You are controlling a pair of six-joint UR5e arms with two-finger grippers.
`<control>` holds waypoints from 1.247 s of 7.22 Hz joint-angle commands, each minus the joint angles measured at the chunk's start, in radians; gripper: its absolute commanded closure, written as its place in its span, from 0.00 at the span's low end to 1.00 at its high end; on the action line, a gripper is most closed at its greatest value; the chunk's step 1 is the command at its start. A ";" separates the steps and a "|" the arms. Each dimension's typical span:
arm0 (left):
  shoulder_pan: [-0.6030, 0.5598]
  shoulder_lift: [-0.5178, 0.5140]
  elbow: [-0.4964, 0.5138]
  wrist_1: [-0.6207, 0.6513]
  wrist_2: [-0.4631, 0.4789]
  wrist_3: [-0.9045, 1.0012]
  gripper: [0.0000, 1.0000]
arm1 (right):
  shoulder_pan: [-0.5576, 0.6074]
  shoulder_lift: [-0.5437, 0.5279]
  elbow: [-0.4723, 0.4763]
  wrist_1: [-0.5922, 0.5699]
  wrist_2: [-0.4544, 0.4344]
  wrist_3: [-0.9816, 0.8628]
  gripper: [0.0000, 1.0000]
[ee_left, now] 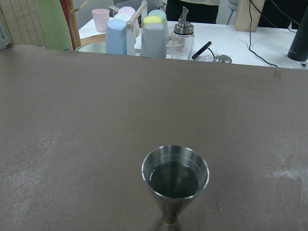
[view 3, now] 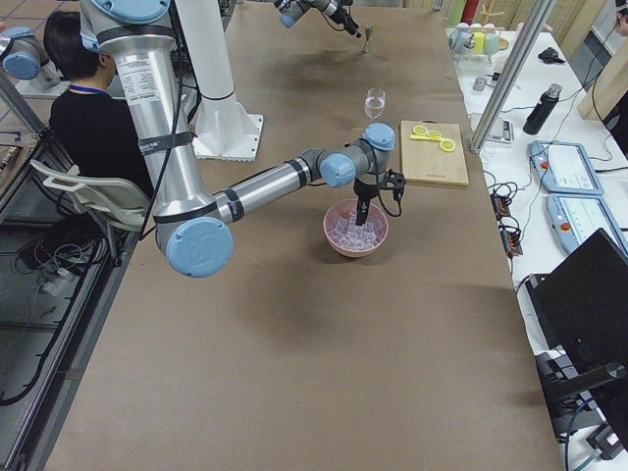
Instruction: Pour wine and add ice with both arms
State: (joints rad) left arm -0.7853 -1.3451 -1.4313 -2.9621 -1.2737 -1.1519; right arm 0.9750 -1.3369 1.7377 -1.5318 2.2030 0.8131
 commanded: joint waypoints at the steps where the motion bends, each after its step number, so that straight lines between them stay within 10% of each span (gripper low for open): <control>1: 0.004 -0.040 0.049 0.000 0.040 -0.002 0.03 | -0.002 -0.019 0.002 -0.001 -0.003 -0.005 0.24; 9: 0.017 -0.137 0.167 -0.011 0.063 -0.005 0.03 | -0.047 -0.004 -0.009 0.001 -0.013 0.008 0.24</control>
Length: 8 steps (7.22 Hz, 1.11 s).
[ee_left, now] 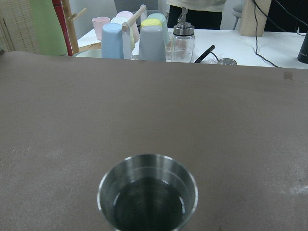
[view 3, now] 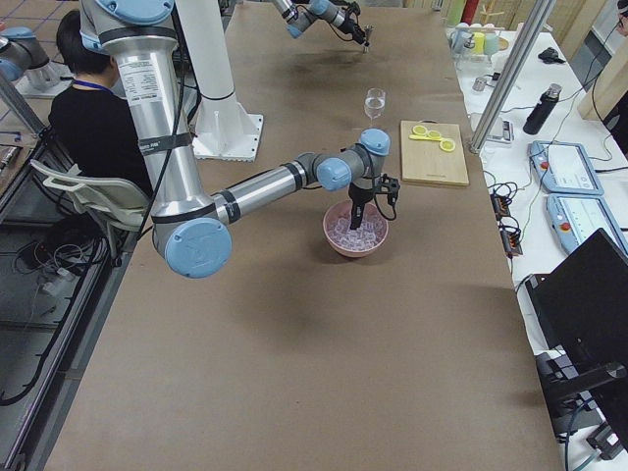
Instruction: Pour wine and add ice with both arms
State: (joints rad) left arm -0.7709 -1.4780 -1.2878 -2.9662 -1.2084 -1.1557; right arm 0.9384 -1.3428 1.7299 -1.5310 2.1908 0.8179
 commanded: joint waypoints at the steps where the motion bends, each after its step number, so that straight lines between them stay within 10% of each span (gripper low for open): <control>1: 0.002 -0.002 0.028 -0.007 -0.002 0.002 0.04 | -0.018 0.002 -0.003 0.000 -0.006 0.003 0.23; 4: 0.001 -0.007 0.028 -0.004 -0.003 0.007 0.14 | -0.026 0.002 -0.007 0.000 -0.017 0.003 0.24; 8: -0.005 -0.021 0.041 -0.004 0.006 0.004 0.20 | -0.026 0.002 -0.007 0.000 -0.020 0.001 0.72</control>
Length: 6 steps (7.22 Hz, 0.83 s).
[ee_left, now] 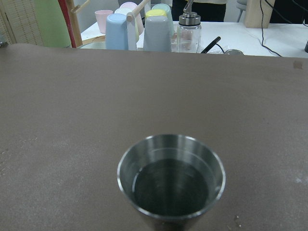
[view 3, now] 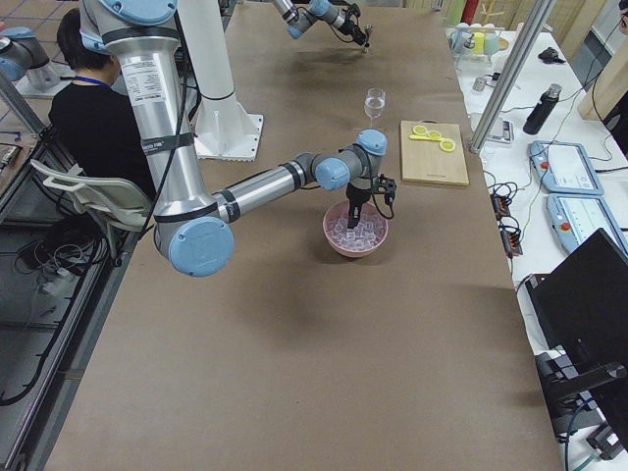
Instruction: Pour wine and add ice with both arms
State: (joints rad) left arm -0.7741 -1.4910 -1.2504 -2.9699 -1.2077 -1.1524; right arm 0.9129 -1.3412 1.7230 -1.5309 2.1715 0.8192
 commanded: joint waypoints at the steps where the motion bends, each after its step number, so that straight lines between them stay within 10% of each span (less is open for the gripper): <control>1: -0.005 -0.015 0.005 0.002 0.007 0.000 0.20 | 0.000 0.002 0.000 0.000 -0.001 -0.002 0.80; 6: -0.016 -0.017 0.029 -0.004 0.007 -0.001 0.35 | 0.015 0.017 0.010 -0.002 0.008 -0.006 0.82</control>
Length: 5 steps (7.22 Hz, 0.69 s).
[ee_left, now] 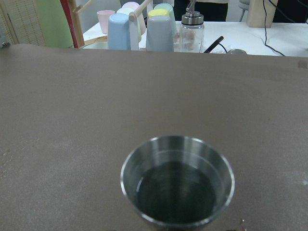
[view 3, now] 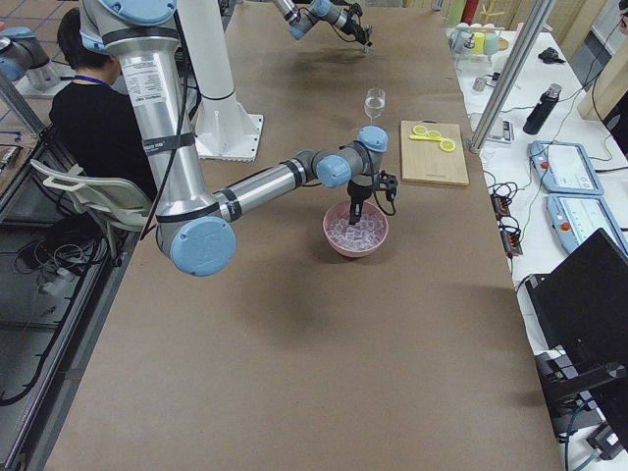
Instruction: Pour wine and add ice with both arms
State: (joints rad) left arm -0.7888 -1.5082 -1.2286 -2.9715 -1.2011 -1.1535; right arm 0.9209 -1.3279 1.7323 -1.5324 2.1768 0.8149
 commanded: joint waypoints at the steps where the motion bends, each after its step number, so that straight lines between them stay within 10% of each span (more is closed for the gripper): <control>1: -0.007 -0.001 0.009 -0.009 0.000 0.000 0.45 | 0.013 0.004 0.001 0.000 0.006 -0.006 0.82; 5: -0.015 -0.020 0.008 -0.009 0.000 0.003 0.70 | 0.050 -0.004 0.010 -0.002 0.018 -0.043 0.81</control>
State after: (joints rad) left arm -0.8004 -1.5224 -1.2204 -2.9804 -1.2011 -1.1522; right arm 0.9646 -1.3265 1.7398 -1.5337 2.1930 0.7909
